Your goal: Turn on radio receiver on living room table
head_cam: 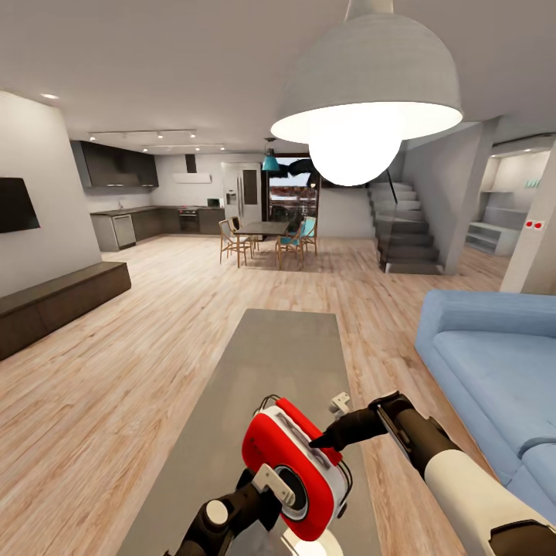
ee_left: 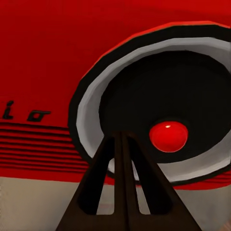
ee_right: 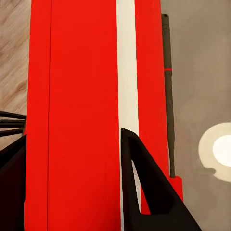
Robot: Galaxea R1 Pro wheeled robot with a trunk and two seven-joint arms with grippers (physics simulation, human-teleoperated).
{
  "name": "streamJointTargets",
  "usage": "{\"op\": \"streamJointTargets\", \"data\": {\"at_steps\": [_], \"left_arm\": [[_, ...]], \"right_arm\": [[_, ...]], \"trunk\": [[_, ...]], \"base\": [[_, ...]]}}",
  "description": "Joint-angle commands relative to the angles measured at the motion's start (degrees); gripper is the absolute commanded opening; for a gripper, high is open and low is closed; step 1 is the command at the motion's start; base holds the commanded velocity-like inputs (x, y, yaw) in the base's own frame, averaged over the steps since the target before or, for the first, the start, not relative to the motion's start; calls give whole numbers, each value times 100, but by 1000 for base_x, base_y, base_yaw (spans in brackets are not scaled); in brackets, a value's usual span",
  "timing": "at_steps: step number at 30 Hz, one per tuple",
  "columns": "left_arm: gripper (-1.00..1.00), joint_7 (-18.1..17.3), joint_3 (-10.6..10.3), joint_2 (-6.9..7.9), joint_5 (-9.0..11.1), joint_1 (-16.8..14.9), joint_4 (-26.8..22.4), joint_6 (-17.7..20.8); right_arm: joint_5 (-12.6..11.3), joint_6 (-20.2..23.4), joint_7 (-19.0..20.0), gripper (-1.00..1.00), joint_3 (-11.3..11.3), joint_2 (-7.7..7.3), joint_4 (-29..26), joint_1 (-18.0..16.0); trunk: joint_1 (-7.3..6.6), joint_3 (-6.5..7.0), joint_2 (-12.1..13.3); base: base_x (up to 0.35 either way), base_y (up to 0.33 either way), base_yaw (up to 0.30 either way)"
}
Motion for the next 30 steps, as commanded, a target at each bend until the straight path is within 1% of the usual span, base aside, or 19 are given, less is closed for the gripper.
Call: {"op": "streamJointTargets", "data": {"at_steps": [1, 6, 13, 18, 19, 23, 27, 30], "left_arm": [[-100, -2, 0, 0, 1, -8, 8, -1], [-100, -24, -9, 0, 6, -39, 79, -7], [-100, -34, -25, 0, 13, -79, 371, -35], [-100, -35, -33, 0, 14, -95, 426, -43], [-100, -30, -35, 0, 11, -103, 426, -48], [-100, -22, -35, 0, 8, -105, 425, -54], [-100, -18, -35, 0, 15, -106, 416, -57], [-100, -17, -35, 0, 14, -106, 405, -58]], "right_arm": [[-31, 14, 4, -100, -7, 1, -2, -1], [-41, 14, 9, -100, -7, 18, -2, -1], [-54, 14, 12, -100, -7, 50, 4, -1], [-61, 14, 17, -100, -7, 62, 15, -1], [-61, 19, 94, -100, -8, 89, 20, -1], [-62, 22, 151, -100, -14, 120, 23, -1], [-54, 21, 80, -100, -19, 133, 25, -1], [-47, 18, -140, -100, -28, 135, 25, -1]], "trunk": [[0, 0, 0], [0, 0, 0], [0, 0, 0], [0, 0, 0], [0, 0, 0], [0, 0, 0], [0, 0, 0], [0, 0, 0]], "base": [[0, 0, 0], [0, 0, 0], [0, 0, 0], [0, 0, 0], [0, 0, 0], [0, 0, 0], [0, 0, 0], [0, 0, 0]]}}
